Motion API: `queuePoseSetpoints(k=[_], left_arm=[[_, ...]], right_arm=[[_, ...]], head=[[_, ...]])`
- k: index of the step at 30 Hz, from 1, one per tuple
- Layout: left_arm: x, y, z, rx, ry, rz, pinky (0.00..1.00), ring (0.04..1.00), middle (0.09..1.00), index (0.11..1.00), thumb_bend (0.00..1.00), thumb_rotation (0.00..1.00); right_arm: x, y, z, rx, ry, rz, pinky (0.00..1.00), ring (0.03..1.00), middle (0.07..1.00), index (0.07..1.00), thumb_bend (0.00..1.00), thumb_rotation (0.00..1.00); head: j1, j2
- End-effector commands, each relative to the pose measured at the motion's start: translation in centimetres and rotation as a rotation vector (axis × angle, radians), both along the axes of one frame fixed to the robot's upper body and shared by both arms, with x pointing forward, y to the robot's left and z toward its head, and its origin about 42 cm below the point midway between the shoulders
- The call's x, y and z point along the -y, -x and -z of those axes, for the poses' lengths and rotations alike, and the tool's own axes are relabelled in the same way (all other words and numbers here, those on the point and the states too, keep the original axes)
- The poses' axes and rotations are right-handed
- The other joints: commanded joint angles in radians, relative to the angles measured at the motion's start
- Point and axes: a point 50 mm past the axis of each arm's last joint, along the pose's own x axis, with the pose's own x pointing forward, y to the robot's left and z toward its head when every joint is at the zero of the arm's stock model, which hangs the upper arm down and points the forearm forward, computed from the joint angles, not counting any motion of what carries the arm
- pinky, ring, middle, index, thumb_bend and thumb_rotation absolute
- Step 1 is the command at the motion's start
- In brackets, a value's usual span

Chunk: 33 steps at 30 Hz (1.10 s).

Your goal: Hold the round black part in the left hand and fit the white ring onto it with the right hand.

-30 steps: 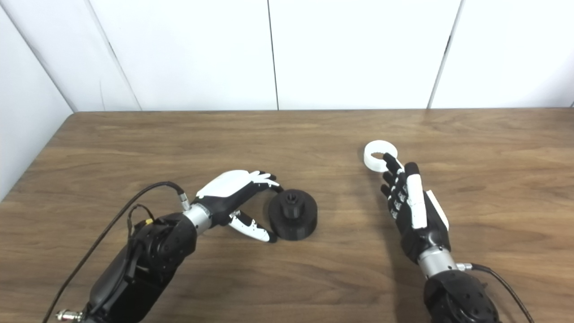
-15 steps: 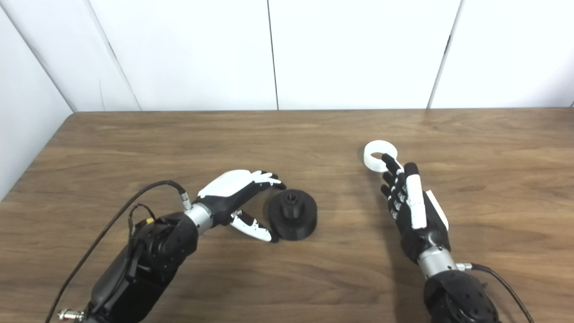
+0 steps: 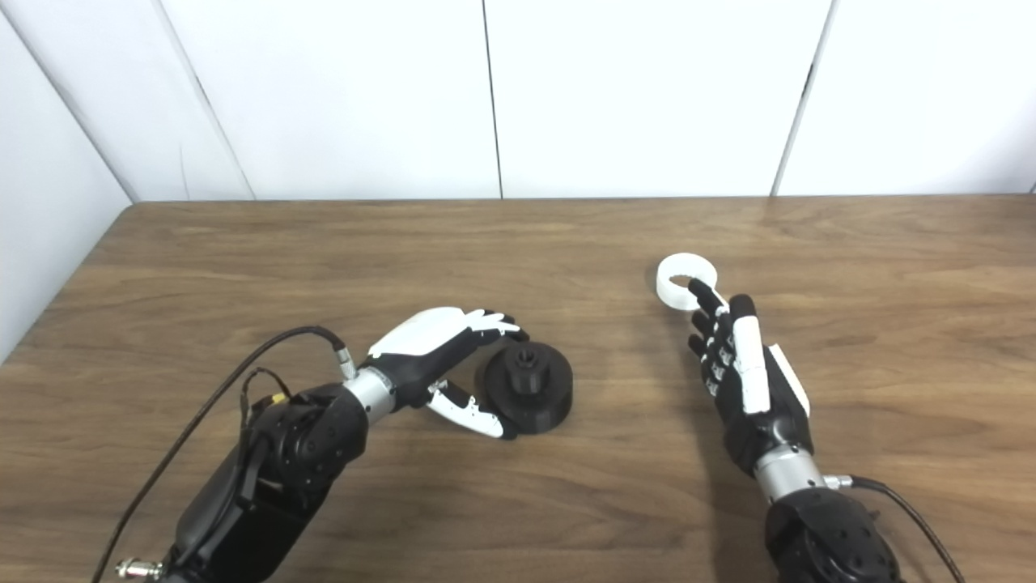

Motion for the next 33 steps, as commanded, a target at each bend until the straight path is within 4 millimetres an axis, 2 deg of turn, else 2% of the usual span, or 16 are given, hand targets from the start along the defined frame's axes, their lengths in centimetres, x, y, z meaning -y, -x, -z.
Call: queuePoseSetpoints(k=[1,9,20,33], left_arm=[[0.83,-0.99,-1.98,0.055,0.025,0.01,0.96,1.0,0.971,0.855,1.0,0.37],[1.3,-1.03,-1.71,0.05,0.033,0.014,0.94,1.0,0.97,0.832,1.0,0.37],[0.95,-1.03,-1.59,0.042,0.037,-0.001,0.94,1.0,0.963,0.737,0.87,0.32],[0.82,-0.65,-1.56,0.052,0.041,-0.006,0.94,1.0,0.957,0.67,0.83,0.28]], right_arm=[[-0.13,-0.59,-1.53,0.081,0.0,-0.017,1.0,1.0,1.0,0.921,0.67,1.0],[-0.08,-0.54,-1.43,0.076,-0.009,-0.008,1.0,1.0,0.997,0.902,0.68,1.0],[0.04,-0.47,-1.54,0.072,-0.007,-0.001,1.0,1.0,0.994,0.89,0.67,1.0],[0.1,-0.42,-1.79,0.074,-0.008,-0.009,1.0,1.0,0.994,0.892,0.68,1.0]], head=[[0.0,0.001],[-0.001,0.004],[0.001,0.009],[0.002,0.024]])
